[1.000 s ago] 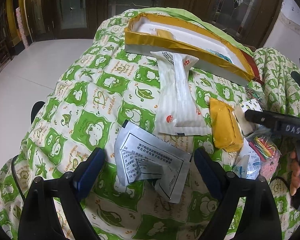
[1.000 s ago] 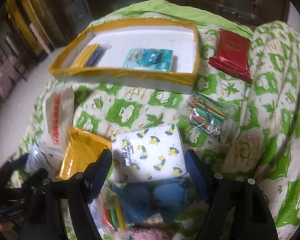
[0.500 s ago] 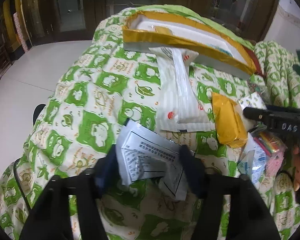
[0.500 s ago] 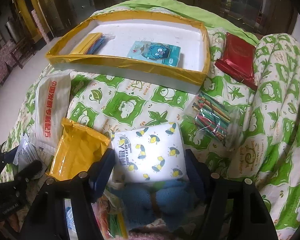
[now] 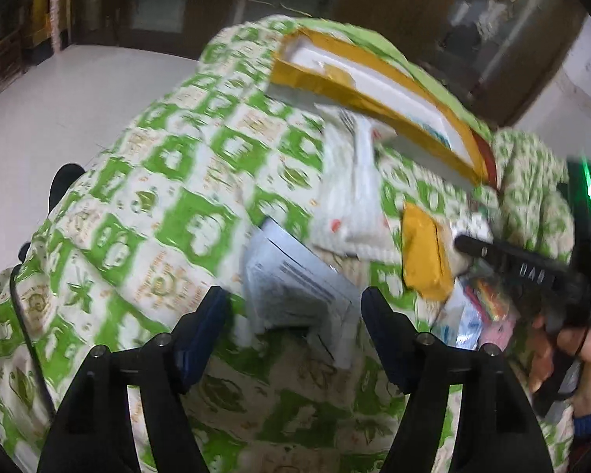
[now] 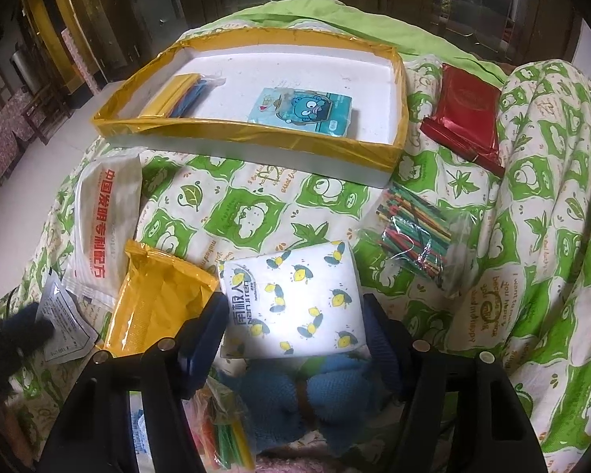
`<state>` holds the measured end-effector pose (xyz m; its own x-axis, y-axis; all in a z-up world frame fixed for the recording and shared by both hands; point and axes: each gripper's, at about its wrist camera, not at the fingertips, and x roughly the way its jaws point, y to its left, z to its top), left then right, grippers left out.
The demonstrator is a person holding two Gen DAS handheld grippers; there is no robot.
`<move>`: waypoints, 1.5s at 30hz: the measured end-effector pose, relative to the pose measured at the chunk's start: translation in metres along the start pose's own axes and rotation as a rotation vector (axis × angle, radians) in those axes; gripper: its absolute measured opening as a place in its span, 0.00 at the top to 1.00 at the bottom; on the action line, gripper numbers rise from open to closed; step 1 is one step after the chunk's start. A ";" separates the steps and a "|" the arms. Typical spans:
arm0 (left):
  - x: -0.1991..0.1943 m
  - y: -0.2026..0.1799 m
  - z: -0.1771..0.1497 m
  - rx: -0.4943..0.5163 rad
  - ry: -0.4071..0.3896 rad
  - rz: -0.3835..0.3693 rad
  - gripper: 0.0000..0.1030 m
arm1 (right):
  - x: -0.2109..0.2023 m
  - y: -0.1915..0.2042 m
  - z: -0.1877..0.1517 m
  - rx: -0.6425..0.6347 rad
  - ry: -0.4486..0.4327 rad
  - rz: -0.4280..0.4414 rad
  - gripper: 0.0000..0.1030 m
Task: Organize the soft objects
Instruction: 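Move the left tool to the printed instruction sheet and grasp it, then grasp the white bird-print pack with the right tool while the left tool holds the sheet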
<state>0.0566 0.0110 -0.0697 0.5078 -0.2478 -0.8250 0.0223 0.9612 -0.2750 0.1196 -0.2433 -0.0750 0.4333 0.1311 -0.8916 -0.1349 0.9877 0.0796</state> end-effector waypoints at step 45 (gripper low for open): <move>-0.020 0.004 0.011 -0.007 -0.137 -0.131 0.65 | -0.029 -0.027 0.001 0.128 -0.098 0.091 0.30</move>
<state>0.0557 0.0207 -0.0488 0.6138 -0.3512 -0.7070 0.0901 0.9209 -0.3792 0.1121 -0.2734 -0.0510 0.5102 0.2224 -0.8308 -0.0657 0.9733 0.2201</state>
